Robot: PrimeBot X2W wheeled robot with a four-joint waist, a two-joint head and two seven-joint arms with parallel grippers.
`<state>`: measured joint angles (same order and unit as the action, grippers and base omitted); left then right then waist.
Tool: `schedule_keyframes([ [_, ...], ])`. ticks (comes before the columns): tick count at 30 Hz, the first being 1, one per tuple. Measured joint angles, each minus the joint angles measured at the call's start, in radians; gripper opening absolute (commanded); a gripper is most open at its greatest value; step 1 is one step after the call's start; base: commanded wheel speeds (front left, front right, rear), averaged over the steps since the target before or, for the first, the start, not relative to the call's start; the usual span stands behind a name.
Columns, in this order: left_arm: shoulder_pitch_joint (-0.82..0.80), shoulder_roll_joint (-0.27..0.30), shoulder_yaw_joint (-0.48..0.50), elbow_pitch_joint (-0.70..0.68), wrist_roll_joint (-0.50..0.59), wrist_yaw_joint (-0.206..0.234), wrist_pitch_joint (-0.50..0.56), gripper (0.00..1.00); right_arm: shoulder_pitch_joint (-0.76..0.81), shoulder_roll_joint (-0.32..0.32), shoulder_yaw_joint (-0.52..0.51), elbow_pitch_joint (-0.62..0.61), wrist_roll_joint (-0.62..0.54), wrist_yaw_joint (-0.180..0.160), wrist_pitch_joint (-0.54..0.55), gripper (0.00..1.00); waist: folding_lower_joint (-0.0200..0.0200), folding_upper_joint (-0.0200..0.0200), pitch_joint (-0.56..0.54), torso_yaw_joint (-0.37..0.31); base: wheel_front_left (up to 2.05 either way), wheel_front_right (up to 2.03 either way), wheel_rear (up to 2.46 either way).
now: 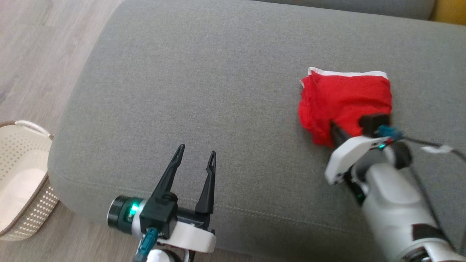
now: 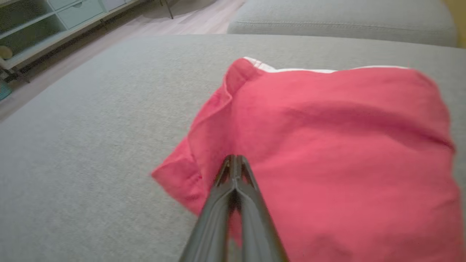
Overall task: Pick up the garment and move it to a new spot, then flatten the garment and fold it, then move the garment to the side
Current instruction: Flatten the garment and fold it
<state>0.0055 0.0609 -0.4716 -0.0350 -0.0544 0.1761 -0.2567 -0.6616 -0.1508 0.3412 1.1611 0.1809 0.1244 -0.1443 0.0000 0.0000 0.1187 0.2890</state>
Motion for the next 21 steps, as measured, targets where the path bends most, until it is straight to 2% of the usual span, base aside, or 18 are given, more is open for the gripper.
schedule_keyframes([
  [4,0.0,0.0,0.001,0.004,-0.01,0.0,0.0,1.0,0.002,0.052,0.066,0.03,0.022,0.0,-0.038,0.0,0.0,0.0,-0.014,-0.005,0.0,0.0,0.0],
  [8,0.002,-0.001,0.003,0.009,-0.01,0.0,0.0,1.0,0.02,0.077,0.171,0.021,0.073,0.0,-0.052,0.0,0.0,0.0,-0.032,-0.022,0.0,0.0,0.0],
  [13,0.008,-0.001,0.005,0.012,-0.009,0.0,0.0,1.0,0.138,0.08,0.344,-0.111,0.225,0.0,-0.063,0.0,0.0,0.0,-0.066,-0.045,0.0,0.0,0.0],
  [15,0.02,-0.001,0.015,0.011,-0.009,0.001,0.0,1.0,0.166,0.086,0.368,-0.138,0.257,0.0,-0.082,0.0,0.0,0.0,-0.084,-0.057,0.0,0.0,0.0],
  [16,0.027,-0.001,0.023,0.009,-0.009,0.002,0.0,1.0,0.172,0.086,0.369,-0.148,0.258,0.0,-0.091,0.35,0.0,0.0,-0.095,-0.063,0.0,0.0,0.0],
  [17,0.036,-0.001,0.033,0.006,-0.011,0.002,0.0,1.0,0.174,0.086,0.363,-0.163,0.258,0.0,-0.098,1.0,0.0,0.0,-0.108,-0.069,0.0,0.0,0.0],
  [19,0.06,-0.001,0.058,-0.003,-0.032,0.006,0.0,1.0,0.185,0.073,0.306,-0.236,0.249,0.0,-0.1,1.0,0.0,0.0,-0.132,-0.083,0.0,0.0,0.0],
  [21,0.09,-0.001,0.093,-0.002,-0.057,0.009,0.0,1.0,0.21,0.049,0.218,-0.366,0.204,0.0,-0.105,1.0,0.0,0.0,-0.148,-0.104,0.0,0.0,0.0],
])
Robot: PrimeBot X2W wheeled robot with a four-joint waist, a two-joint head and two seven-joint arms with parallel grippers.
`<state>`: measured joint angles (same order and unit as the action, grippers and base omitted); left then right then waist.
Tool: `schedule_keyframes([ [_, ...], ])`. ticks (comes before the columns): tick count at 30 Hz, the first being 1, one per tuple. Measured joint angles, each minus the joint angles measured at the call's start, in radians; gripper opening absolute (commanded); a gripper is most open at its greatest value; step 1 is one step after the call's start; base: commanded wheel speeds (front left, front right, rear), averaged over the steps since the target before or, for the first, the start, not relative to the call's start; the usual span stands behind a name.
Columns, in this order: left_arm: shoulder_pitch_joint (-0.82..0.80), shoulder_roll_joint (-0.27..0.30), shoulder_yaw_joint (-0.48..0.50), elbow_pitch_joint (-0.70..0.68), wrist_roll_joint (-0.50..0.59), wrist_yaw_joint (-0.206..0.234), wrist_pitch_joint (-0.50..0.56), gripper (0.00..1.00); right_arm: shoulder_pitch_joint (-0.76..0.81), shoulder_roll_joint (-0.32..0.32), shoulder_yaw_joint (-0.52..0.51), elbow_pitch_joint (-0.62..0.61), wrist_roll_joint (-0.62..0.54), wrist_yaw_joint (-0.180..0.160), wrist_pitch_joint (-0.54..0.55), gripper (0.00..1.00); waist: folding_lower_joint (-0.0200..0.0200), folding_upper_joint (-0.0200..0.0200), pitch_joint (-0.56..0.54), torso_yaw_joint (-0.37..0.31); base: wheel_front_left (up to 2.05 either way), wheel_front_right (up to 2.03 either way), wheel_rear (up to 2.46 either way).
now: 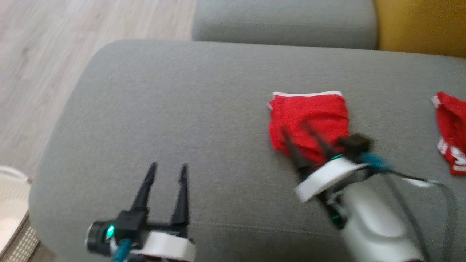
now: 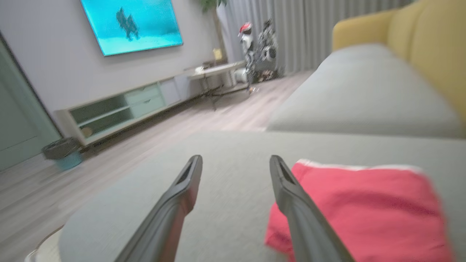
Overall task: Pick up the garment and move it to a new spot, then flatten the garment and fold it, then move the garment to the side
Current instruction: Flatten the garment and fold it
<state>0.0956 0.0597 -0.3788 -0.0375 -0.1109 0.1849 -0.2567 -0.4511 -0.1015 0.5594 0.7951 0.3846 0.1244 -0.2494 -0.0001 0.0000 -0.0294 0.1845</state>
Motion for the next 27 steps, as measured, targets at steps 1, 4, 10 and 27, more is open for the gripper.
schedule_keyframes([
  [1,0.013,0.0,0.017,0.0,-0.012,0.0,0.0,1.0,0.02,-0.015,-0.055,-0.063,-0.031,0.0,-0.001,1.0,0.0,0.0,-0.007,-0.011,0.0,0.0,0.0],
  [4,0.03,0.0,0.052,-0.001,-0.031,-0.009,0.0,1.0,0.095,-0.035,-0.167,-0.205,-0.08,0.0,-0.001,1.0,0.0,0.0,-0.02,-0.034,0.0,0.0,0.0],
  [10,0.074,0.0,0.134,-0.023,-0.026,-0.045,0.0,1.0,0.376,-0.037,-0.362,-0.474,-0.175,0.0,-0.001,1.0,0.0,0.0,-0.049,-0.099,0.0,0.0,0.0],
  [27,0.188,0.0,0.167,-0.026,0.047,-0.089,0.0,1.0,0.572,0.001,-0.358,-0.532,-0.223,0.0,-0.001,1.0,0.0,0.0,-0.085,-0.149,0.0,0.0,0.0],
])
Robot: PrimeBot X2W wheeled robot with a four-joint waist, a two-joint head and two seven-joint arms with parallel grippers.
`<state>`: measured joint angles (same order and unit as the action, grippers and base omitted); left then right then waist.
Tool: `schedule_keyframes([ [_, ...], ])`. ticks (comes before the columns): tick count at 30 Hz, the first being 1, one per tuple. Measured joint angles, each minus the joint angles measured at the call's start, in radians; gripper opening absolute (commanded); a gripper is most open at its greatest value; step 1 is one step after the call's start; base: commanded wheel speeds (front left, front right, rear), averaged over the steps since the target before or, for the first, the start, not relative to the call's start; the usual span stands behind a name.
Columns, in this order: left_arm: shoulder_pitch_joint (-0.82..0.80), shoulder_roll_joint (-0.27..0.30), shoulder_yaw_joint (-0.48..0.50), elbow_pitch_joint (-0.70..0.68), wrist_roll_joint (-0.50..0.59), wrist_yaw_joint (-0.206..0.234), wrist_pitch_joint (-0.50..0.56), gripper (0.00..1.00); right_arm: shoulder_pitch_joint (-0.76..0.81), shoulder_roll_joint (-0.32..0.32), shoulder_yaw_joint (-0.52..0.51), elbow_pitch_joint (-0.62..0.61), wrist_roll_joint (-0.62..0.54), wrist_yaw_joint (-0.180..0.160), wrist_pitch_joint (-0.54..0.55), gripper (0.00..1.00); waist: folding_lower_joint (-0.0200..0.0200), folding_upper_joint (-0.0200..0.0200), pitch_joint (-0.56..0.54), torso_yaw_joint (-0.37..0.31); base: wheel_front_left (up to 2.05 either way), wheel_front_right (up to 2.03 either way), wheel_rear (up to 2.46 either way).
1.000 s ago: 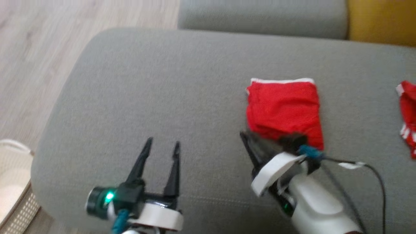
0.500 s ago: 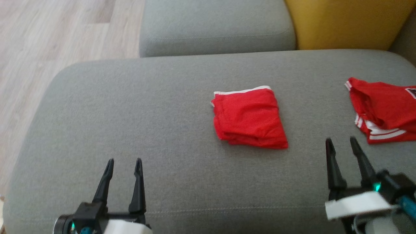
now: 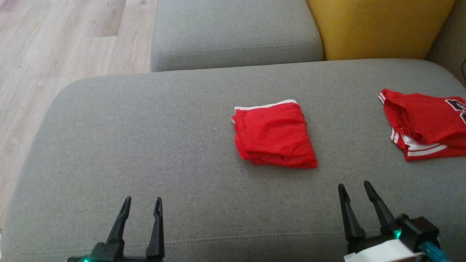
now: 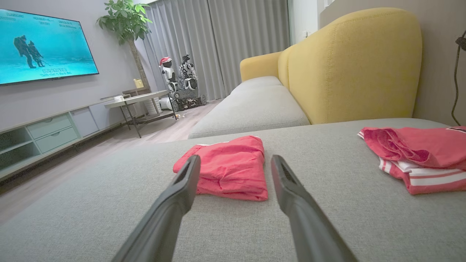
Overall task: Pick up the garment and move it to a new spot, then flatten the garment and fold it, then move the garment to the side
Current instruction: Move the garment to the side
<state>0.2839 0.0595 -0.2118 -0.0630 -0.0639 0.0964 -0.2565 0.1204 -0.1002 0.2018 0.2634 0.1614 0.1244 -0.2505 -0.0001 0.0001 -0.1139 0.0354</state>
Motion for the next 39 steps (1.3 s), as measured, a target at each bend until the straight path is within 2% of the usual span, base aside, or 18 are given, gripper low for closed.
schedule_keyframes([
  [18,0.0,0.0,-0.014,0.021,0.008,-0.001,0.0,1.0,-0.007,-0.014,0.005,-0.004,0.001,0.0,0.0,1.0,0.0,0.0,0.015,0.024,0.0,0.0,0.0],
  [23,0.0,0.0,-0.02,0.021,0.008,-0.001,0.0,1.0,-0.031,-0.036,0.041,0.016,0.005,0.0,0.0,1.0,0.0,0.0,0.028,0.026,0.0,0.0,0.0],
  [27,-0.002,0.0,-0.035,0.023,0.008,-0.001,0.0,1.0,-0.12,-0.058,0.065,0.132,0.042,0.0,0.0,1.0,0.0,0.0,0.051,0.028,0.0,0.0,0.0],
  [30,-0.01,0.0,-0.046,0.027,0.008,-0.002,0.0,1.0,-0.243,-0.072,0.085,0.264,0.119,0.0,0.016,1.0,0.0,0.0,0.077,0.031,0.0,0.0,0.0],
  [34,-0.056,0.0,-0.079,0.035,0.015,-0.019,0.0,1.0,-0.432,-0.106,0.117,0.428,0.281,0.0,0.167,1.0,0.0,0.0,0.112,0.049,0.0,0.0,0.0],
  [39,-0.114,-0.001,-0.104,0.032,0.018,-0.017,0.0,1.0,-0.603,-0.183,0.135,0.521,0.433,0.0,0.28,1.0,0.0,0.0,0.172,0.078,0.0,0.0,0.0],
])
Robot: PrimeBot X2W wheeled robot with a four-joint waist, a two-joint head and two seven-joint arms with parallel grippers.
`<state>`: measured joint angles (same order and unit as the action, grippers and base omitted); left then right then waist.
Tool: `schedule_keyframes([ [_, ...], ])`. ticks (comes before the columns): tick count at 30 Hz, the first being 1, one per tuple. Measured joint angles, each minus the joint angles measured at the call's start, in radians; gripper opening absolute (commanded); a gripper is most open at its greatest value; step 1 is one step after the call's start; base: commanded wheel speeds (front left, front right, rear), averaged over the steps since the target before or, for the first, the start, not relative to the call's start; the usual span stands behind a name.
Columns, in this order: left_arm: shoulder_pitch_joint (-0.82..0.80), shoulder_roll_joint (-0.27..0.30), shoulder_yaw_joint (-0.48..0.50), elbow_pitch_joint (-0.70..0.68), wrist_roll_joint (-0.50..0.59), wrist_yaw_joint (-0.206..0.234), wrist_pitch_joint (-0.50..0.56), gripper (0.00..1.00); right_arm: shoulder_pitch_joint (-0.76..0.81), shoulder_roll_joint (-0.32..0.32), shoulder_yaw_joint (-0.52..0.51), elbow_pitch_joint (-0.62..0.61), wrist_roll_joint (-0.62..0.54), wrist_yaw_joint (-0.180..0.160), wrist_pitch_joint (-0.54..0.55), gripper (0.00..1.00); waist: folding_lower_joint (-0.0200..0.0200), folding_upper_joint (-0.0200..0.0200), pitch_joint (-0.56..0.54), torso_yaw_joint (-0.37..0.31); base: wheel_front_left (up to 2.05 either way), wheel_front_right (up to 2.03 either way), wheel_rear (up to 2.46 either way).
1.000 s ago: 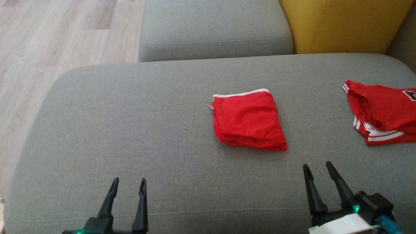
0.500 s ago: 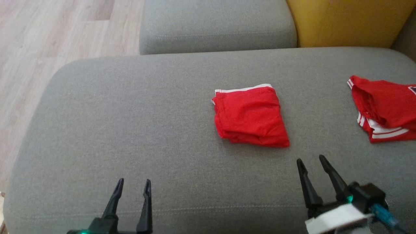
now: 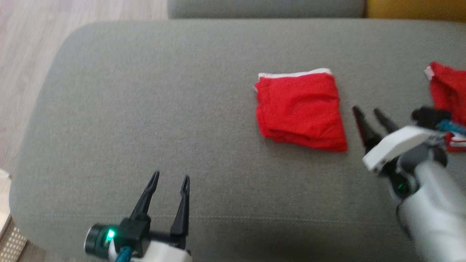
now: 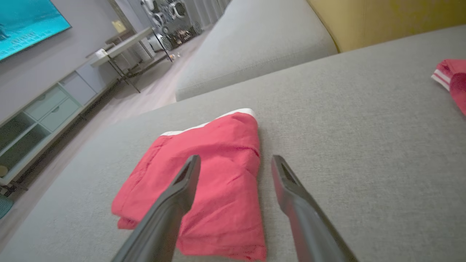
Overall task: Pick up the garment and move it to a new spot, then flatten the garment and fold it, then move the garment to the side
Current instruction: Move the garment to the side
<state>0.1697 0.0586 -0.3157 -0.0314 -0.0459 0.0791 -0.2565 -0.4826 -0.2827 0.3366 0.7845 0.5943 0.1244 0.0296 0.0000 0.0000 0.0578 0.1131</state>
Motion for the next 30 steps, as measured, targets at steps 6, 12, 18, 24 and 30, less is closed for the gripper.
schedule_keyframes([
  [6,-0.094,-0.001,-0.053,-0.022,-0.001,0.009,0.0,1.0,-0.138,-0.082,0.061,0.077,0.105,0.0,0.128,1.0,0.0,0.0,0.097,0.04,0.0,0.0,0.0],
  [12,-0.154,-0.002,-0.093,-0.023,-0.013,0.019,0.0,1.0,-0.207,-0.132,0.139,0.132,0.153,0.0,0.222,1.0,0.0,0.0,0.186,0.081,0.0,0.0,0.0],
  [18,-0.177,-0.003,-0.096,-0.021,-0.019,0.037,0.0,1.0,-0.212,-0.155,0.225,0.1,0.231,0.0,0.267,0.0,0.0,0.0,0.216,0.103,0.0,0.0,0.0],
  [24,-0.177,-0.003,-0.091,-0.027,-0.019,0.048,0.0,1.0,-0.212,-0.267,0.339,-0.004,0.235,0.0,0.246,0.0,0.0,0.0,0.214,0.051,0.0,0.0,0.0],
  [30,-0.19,-0.003,-0.084,-0.039,-0.012,0.044,0.0,1.0,-0.242,-0.413,0.386,-0.103,0.2,0.0,0.23,0.0,0.0,0.0,0.23,-0.036,0.0,0.0,0.0],
])
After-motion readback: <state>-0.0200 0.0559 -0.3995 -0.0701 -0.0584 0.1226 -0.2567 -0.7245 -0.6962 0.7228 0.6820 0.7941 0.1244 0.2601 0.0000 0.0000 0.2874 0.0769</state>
